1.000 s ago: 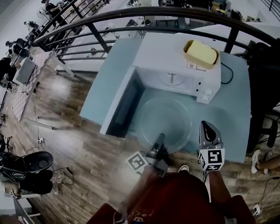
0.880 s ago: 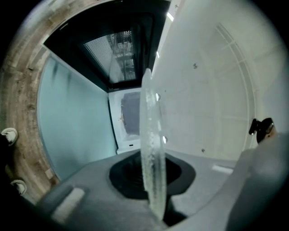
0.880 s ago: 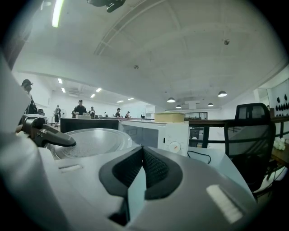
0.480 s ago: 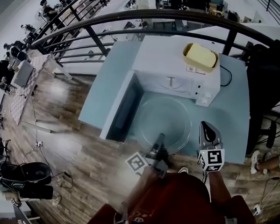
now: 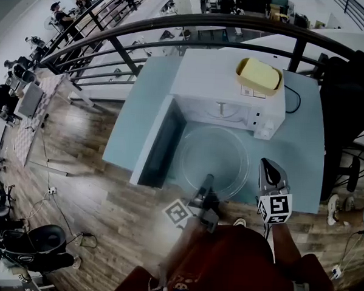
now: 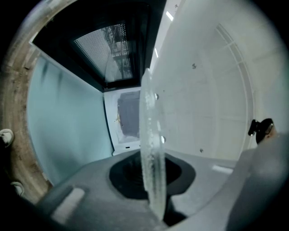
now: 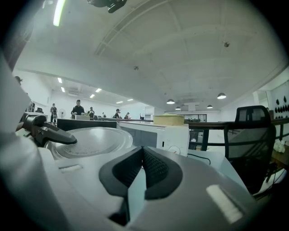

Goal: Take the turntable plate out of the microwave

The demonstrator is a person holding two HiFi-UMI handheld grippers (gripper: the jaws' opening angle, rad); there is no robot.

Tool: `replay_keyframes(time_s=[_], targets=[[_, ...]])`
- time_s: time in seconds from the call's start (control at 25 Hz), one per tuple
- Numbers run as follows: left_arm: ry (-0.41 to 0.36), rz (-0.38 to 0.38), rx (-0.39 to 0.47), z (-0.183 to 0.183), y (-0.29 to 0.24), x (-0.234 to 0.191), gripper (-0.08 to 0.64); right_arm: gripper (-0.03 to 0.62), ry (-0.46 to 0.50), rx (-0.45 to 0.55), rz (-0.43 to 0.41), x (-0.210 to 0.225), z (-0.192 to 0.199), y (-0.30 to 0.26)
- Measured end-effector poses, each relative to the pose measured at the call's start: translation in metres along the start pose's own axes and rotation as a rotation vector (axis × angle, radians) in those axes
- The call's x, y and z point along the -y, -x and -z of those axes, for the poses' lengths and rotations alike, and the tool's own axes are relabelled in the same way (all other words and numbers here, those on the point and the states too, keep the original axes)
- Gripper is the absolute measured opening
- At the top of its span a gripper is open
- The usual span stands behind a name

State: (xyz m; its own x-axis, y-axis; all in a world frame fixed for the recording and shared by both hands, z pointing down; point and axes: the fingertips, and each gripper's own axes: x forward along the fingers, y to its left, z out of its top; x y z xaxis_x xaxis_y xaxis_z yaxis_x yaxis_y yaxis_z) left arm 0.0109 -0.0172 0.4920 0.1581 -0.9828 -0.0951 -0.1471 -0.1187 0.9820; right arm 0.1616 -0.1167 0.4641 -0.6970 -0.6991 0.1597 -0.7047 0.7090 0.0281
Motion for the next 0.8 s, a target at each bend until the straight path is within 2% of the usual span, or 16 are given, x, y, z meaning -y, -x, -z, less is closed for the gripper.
replay_keyframes(time_s=[0.8], targets=[[-0.006, 0.020, -0.011, -0.0036, -0.0049, 0.0057, 0.025, 0.001, 0.015, 0.001, 0.001, -0.0022, -0.0022, 0.0018]])
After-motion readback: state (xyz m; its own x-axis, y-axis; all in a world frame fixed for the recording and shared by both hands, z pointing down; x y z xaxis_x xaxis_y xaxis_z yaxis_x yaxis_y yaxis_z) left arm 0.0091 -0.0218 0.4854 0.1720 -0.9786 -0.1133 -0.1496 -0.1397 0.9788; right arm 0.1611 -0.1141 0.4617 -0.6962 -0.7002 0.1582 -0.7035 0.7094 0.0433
